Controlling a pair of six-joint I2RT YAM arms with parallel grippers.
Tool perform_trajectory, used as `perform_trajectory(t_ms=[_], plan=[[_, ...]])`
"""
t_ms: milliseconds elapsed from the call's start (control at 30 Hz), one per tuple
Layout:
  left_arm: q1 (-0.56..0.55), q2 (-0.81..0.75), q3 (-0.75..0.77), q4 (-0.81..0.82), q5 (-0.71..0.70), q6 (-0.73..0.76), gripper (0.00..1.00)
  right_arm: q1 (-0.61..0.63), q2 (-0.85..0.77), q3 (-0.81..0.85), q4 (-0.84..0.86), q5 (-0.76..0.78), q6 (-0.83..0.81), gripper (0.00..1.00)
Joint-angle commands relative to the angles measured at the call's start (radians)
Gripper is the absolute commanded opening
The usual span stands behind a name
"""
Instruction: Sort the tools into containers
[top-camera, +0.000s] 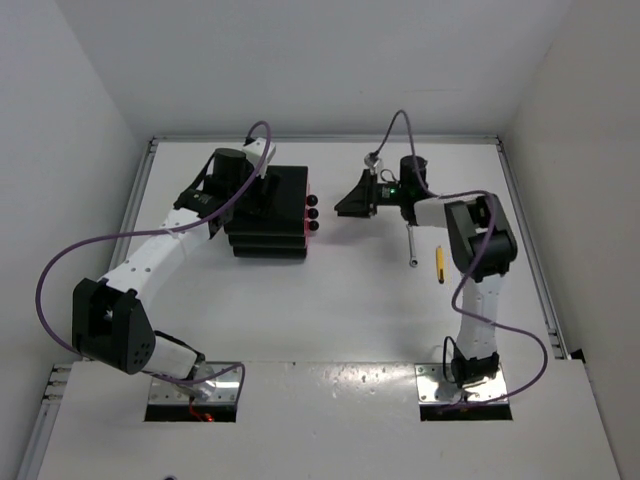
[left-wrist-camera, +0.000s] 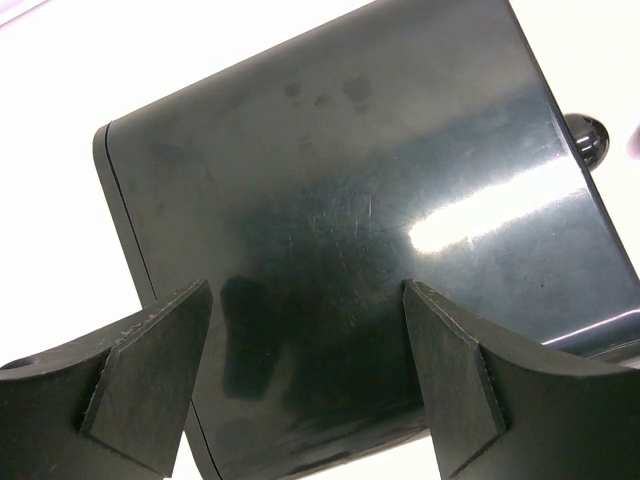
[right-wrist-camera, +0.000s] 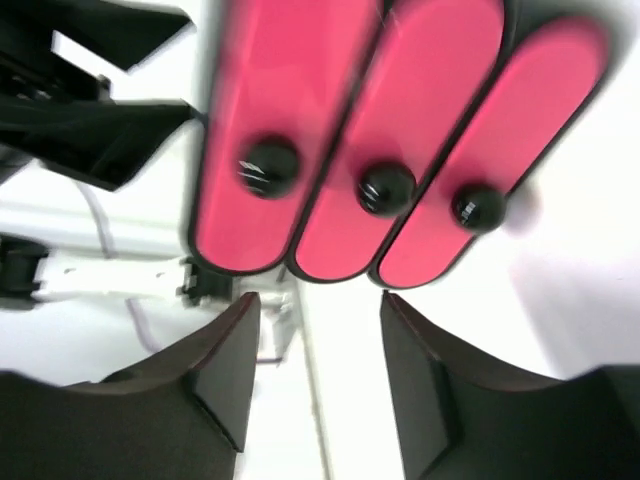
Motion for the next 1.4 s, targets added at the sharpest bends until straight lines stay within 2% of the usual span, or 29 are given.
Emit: perform_trajectory(t_ms=[0,33,100,167,300,400,533,733,867,1200,1367], plan=[[0.0,-0.022,0.008,-0.034,0.006,-0.005,0.84,-0.031,-0.161,0.084,-0.436,0.075,-0.458,0.5],[0.0,-0.022,0.008,-0.034,0.006,-0.005,0.84,-0.04,-0.173,0.101,-0.549,0.113,-0.498,0.5],[0.0,-0.022,0.008,-0.034,0.016,-0.005,0.84,-0.027,-0.195,0.113,-0.551,0.122,-0.485,0.49],[0.0,-0.022,0.008,-0.034,0.016,-0.015,0.84,-0.013,-0.195,0.122,-0.512,0.132,-0.445,0.53],[0.0,-0.022,0.008,-0.034,0.006,-0.024,0.84,0.029,-0.175,0.11,-0.344,0.132,-0.217,0.55],[0.0,-0.022,0.008,-0.034,0.006,-0.015,0.84,0.056,-0.126,0.119,-0.262,0.132,-0.121,0.59],[0.0,-0.022,0.008,-0.034,-0.003,-0.015,0.84,0.065,-0.074,0.142,-0.17,0.132,-0.026,0.61],[0.0,-0.022,0.008,-0.034,-0.003,-0.015,0.84,0.075,-0.002,0.187,-0.12,0.122,0.059,0.61],[0.0,-0.013,0.008,-0.034,-0.003,-0.015,0.84,0.084,0.046,0.205,0.03,0.095,0.189,0.61],[0.0,0.006,-0.002,-0.025,-0.003,-0.015,0.84,0.102,0.084,0.225,0.187,0.073,0.298,0.6],[0.0,0.015,-0.002,-0.025,-0.003,-0.015,0.84,0.122,0.075,0.225,0.178,0.064,0.298,0.58]])
